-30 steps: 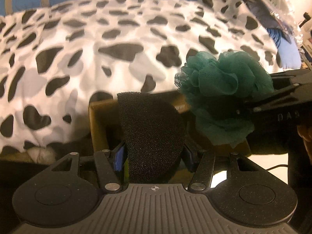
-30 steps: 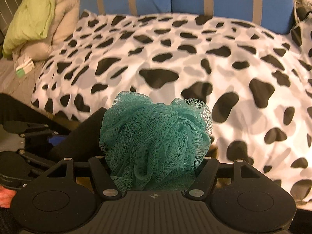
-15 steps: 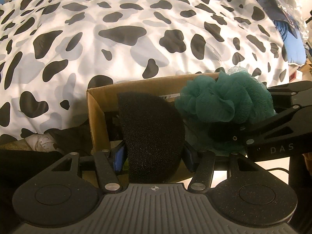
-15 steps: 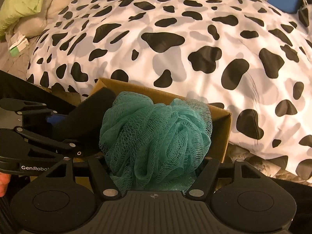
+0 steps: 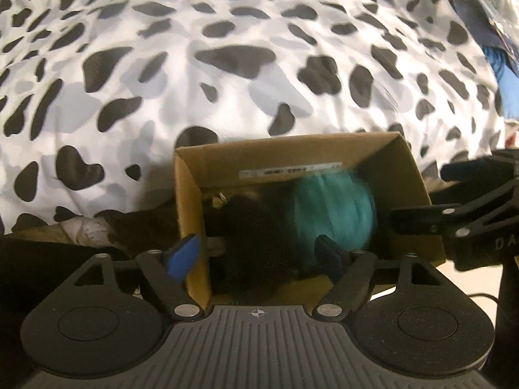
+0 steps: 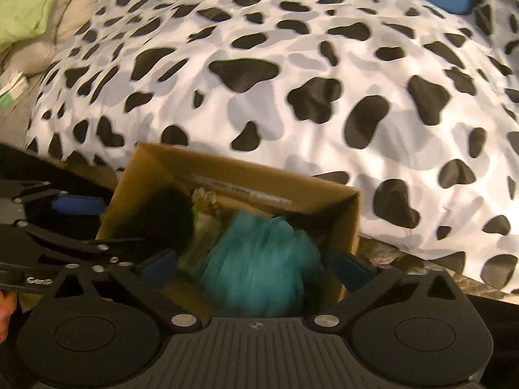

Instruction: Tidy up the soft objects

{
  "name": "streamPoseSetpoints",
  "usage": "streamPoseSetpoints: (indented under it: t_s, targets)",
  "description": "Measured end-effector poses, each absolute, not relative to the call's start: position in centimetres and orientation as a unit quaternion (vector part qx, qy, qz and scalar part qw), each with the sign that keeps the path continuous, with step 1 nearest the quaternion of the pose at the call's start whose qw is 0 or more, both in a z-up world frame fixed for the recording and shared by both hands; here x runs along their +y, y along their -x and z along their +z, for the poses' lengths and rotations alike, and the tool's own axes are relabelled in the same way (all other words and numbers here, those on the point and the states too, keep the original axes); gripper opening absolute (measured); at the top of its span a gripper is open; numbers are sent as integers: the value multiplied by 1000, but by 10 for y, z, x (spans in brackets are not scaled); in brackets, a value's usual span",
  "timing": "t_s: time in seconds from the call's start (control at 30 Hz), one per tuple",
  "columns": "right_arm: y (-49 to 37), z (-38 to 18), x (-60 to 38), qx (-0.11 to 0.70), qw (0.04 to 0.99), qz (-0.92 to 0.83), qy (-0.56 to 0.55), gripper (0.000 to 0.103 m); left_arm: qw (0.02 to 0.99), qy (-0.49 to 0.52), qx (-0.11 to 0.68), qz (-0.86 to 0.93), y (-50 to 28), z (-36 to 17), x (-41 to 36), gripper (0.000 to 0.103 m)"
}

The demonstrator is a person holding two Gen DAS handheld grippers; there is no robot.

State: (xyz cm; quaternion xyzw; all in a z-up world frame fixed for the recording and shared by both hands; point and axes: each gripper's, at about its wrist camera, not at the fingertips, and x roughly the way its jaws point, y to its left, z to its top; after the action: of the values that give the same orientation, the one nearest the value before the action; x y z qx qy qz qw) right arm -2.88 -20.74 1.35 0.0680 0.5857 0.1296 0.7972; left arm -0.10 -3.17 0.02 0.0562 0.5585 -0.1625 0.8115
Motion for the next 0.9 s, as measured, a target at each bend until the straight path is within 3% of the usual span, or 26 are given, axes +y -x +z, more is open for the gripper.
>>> streamPoseSetpoints:
  t_s: [0.17, 0.27, 0.67, 0.9]
  targets:
    - [27, 12, -214, 589, 797, 110, -75, 103, 816, -40, 558, -149, -3, 3, -25, 86]
    - [28, 13, -213, 588, 799, 105, -69, 103, 823, -36, 548, -148, -2, 8, -24, 103]
    - [38, 25, -212, 578, 810, 70, -74, 103, 832, -63, 537, -125, 2, 18, -29, 103]
    - [50, 21, -200, 606, 792, 47, -55, 103, 809, -60, 573, -118, 8, 12, -26, 103]
